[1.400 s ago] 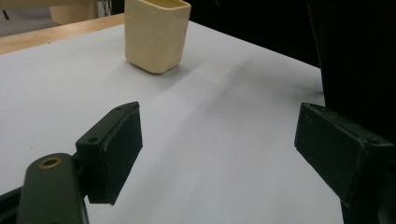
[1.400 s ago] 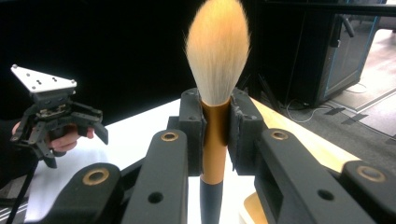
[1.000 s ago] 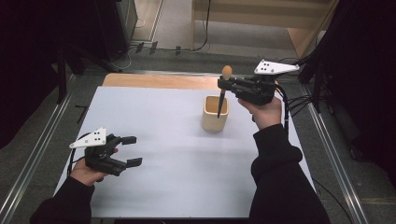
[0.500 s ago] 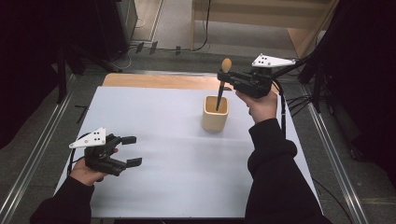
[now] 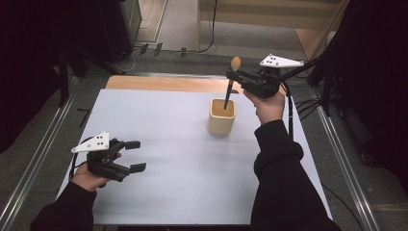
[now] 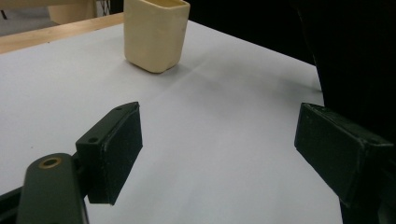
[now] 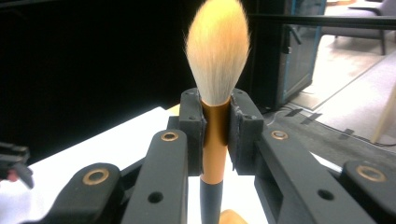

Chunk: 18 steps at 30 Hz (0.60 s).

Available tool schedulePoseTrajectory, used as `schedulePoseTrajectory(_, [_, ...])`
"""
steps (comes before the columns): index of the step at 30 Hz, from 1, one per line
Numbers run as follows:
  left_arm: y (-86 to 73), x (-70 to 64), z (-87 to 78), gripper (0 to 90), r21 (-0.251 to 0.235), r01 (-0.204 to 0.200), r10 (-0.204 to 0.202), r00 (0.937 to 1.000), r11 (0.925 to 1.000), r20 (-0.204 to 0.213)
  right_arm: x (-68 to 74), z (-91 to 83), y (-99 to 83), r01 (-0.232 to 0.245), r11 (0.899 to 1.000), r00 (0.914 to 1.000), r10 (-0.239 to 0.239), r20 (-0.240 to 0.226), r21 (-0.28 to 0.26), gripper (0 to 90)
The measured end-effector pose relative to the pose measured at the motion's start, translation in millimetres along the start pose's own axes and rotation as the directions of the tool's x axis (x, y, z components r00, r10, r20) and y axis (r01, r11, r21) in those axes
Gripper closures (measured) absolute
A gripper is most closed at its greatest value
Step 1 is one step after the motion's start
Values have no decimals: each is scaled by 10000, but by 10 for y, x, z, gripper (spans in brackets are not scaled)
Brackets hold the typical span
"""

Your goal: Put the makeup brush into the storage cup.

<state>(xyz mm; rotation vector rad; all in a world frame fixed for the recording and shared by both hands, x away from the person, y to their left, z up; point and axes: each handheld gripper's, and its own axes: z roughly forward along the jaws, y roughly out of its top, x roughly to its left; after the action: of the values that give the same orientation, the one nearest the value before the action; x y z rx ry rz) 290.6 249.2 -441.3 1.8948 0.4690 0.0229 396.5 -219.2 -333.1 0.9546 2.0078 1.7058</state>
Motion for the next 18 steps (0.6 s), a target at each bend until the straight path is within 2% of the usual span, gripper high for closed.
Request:
schedulePoseTrajectory(8, [0, -2, 5, 160, 2, 9, -9, 10000, 10000, 17, -73, 52, -45, -89, 9996, 9996, 83, 261, 258, 791])
schedulePoseTrajectory(18, [1, 0, -6, 160, -50, 29, -29, 10000, 10000, -12, -72, 139, -115, -144, 9994, 9992, 133, 368, 319, 791])
